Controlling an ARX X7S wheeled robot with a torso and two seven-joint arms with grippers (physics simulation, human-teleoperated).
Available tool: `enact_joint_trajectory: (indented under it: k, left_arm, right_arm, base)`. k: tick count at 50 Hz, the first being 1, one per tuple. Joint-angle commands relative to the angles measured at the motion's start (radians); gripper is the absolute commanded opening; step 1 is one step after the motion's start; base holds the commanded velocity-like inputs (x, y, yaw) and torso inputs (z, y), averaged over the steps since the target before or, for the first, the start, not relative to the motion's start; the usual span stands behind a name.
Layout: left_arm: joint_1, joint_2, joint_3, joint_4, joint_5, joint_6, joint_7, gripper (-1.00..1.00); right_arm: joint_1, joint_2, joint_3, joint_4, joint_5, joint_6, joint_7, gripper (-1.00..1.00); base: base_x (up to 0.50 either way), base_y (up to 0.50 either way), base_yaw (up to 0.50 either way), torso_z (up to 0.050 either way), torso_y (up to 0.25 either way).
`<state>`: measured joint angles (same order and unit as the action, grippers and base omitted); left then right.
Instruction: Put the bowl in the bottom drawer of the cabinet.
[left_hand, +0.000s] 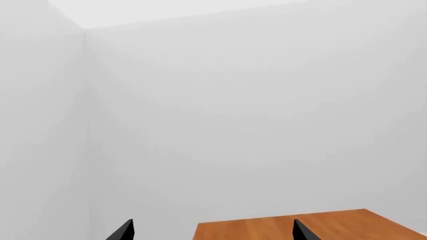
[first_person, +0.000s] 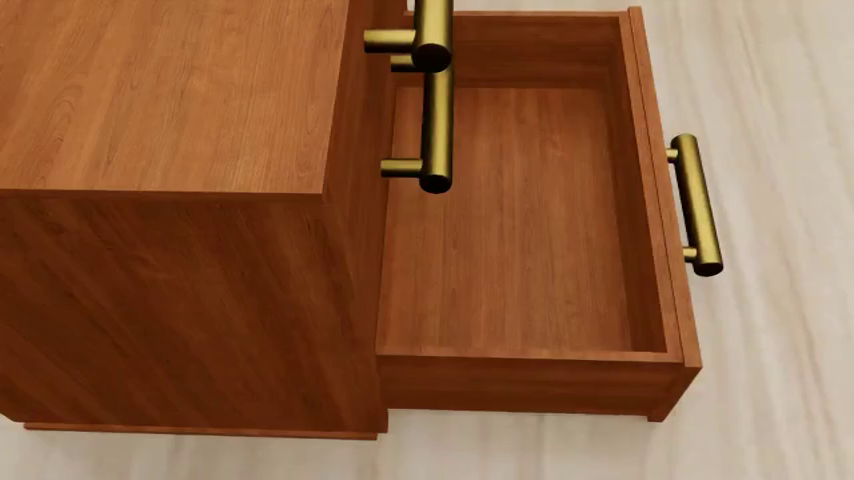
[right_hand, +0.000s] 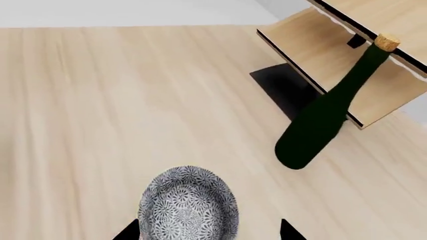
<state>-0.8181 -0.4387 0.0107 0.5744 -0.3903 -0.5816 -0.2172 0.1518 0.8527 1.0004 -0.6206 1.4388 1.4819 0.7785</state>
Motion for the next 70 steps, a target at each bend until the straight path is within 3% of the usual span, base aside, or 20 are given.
enact_joint_trajectory:
  k: [1,6,19,70]
  left_arm:
    - [0.018,0.009,0.024,-0.052,-0.033,0.0,0.002,1.0]
    - [0.025,0.007,0.024,-0.054,-0.033,0.006,0.003,1.0]
    - [0.03,0.006,0.025,-0.058,-0.034,0.013,0.002,1.0]
    - [0.006,-0.005,0.066,-0.084,-0.013,0.019,-0.003,1.0]
  right_arm:
    - [-0.032,0.038,0.044,0.101,0.026,-0.013,0.01,1.0]
    - [-0.025,0.048,0.075,0.17,0.104,-0.009,0.072,1.0]
    - [-0.065,0.069,0.08,0.229,0.049,-0.035,0.032,1.0]
    - [0.178,0.055,-0.46,0.617,-0.264,-0.344,-0.141,1.0]
  base:
    - [0.0,0.0,0.0,0.0,0.0]
    - [0.01,0.0,0.0,0.0,-0.007]
    - [0.0,0.0,0.0,0.0,-0.005]
    - [0.01,0.0,0.0,0.0,-0.006]
